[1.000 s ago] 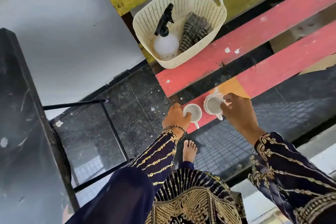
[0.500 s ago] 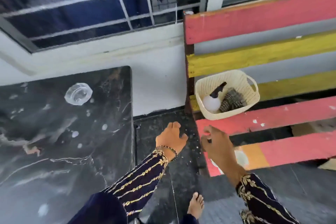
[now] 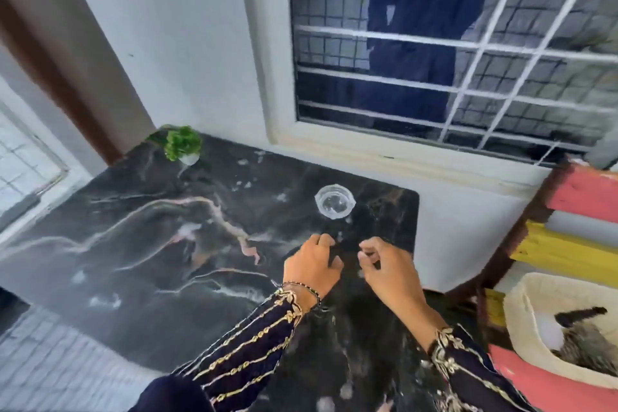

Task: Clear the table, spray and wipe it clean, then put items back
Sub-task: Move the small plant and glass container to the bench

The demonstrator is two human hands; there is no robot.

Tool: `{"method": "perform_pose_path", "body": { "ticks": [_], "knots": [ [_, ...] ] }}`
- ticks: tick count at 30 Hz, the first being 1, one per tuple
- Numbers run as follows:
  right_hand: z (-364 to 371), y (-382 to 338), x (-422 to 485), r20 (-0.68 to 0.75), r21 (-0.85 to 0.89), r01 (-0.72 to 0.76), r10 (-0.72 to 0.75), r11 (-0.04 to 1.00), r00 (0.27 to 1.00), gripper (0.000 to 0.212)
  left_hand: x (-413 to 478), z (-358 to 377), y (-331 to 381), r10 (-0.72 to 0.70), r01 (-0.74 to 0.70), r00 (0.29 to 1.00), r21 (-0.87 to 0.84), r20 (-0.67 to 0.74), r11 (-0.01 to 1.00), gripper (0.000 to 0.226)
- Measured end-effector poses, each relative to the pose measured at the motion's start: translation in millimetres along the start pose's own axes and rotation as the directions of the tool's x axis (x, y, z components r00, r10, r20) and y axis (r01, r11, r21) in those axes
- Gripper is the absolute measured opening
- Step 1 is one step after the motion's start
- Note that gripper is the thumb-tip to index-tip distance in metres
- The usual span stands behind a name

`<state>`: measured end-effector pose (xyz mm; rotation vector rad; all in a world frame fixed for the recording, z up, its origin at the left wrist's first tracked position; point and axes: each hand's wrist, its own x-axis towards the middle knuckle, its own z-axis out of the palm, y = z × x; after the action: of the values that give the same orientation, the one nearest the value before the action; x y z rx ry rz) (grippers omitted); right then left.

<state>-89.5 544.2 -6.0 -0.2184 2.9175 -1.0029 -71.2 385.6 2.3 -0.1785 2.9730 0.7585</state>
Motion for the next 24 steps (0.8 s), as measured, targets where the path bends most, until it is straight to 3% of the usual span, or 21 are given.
{"method": "perform_pose_path", "body": {
  "ticks": [12, 18, 24],
  "knots": [
    [136, -156, 135, 0.039, 0.053, 0.061, -0.063, 0.997, 0.997, 0.014, 117, -124, -226, -0.104, 0.123, 0.987, 0.159, -0.119, 0.98, 0.034],
    [169, -183, 178, 0.026, 0.093, 0.046, -0.048, 0.995, 0.999, 0.008, 188, -166, -293, -0.112, 0.181, 0.96, 0.261, -0.258, 0.948, 0.051],
    [176, -180, 203, 0.009, 0.057, 0.015, -0.016, 0.998, 1.0, 0.009, 249, -185, -338, -0.18, 0.238, 0.957, 0.269, -0.226, 0.933, 0.068]
  ]
}}
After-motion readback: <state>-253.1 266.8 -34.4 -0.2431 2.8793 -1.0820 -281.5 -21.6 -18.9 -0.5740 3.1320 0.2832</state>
